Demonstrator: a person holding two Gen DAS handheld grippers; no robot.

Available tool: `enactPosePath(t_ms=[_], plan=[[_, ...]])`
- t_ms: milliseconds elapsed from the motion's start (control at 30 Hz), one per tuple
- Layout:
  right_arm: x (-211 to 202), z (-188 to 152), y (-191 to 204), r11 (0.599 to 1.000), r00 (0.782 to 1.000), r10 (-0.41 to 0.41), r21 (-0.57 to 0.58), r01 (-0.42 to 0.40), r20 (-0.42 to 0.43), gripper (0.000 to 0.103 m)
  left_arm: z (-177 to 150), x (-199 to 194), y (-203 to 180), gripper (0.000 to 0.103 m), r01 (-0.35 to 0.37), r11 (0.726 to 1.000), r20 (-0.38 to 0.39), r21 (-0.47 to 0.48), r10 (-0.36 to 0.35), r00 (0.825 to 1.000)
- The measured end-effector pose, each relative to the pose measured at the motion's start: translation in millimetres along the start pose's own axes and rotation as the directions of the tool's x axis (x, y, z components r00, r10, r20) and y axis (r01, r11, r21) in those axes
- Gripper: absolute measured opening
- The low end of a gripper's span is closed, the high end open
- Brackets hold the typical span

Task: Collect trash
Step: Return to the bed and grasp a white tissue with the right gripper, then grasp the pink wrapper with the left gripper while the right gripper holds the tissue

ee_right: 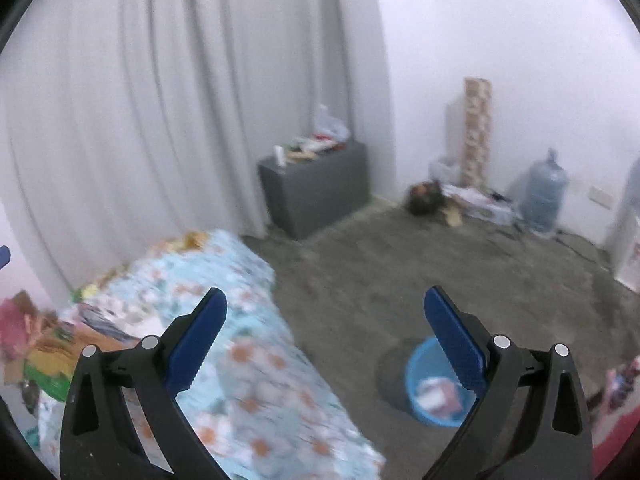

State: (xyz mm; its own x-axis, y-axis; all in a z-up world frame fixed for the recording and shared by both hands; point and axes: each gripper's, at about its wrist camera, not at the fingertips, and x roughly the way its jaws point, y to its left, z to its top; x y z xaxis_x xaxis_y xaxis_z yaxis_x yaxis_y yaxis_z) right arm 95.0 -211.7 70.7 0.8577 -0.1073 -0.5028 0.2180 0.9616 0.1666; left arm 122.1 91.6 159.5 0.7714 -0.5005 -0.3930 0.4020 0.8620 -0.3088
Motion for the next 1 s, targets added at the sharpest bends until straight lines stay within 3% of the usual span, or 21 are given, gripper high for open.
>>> enactPosePath(t_ms=[100,233,367,500,667,867,1000], plan=[[10,8,18,0.994,0.994,0.110,0.023,-0.110,-0.022,0.095,10,-27,39,0.097,-0.092,0.995,0.043,-0.046,0.094,0.995],[27,18,39,0.962,0.958,0.270,0.066,-0.264,-0.102,0.095,12,-44,80,0.097,-0.163,0.981,0.034,-0.103,0.168,0.985],[52,21,58,0.916,0.896,0.399,0.134,-0.379,-0.194,0.095,7,-41,103,0.097,-0.167,0.975,-0.010,-0.144,0.167,0.986],[71,17,84,0.879,0.833,0.476,0.182,-0.440,-0.283,0.094,5,-29,123,0.097,-0.142,0.975,-0.057,-0.170,0.134,0.989],[104,2,113,0.830,0.731,0.558,0.276,-0.485,-0.393,0.086,4,-13,136,0.097,-0.125,0.979,-0.087,-0.161,0.112,0.990],[163,-25,134,0.804,0.621,0.594,0.383,-0.455,-0.511,0.072,-3,13,149,0.097,-0.115,0.979,-0.137,-0.170,0.093,0.986],[197,-42,141,0.805,0.573,0.593,0.425,-0.414,-0.565,0.065,-9,29,162,0.092,-0.108,0.973,-0.178,-0.203,0.072,0.981]])
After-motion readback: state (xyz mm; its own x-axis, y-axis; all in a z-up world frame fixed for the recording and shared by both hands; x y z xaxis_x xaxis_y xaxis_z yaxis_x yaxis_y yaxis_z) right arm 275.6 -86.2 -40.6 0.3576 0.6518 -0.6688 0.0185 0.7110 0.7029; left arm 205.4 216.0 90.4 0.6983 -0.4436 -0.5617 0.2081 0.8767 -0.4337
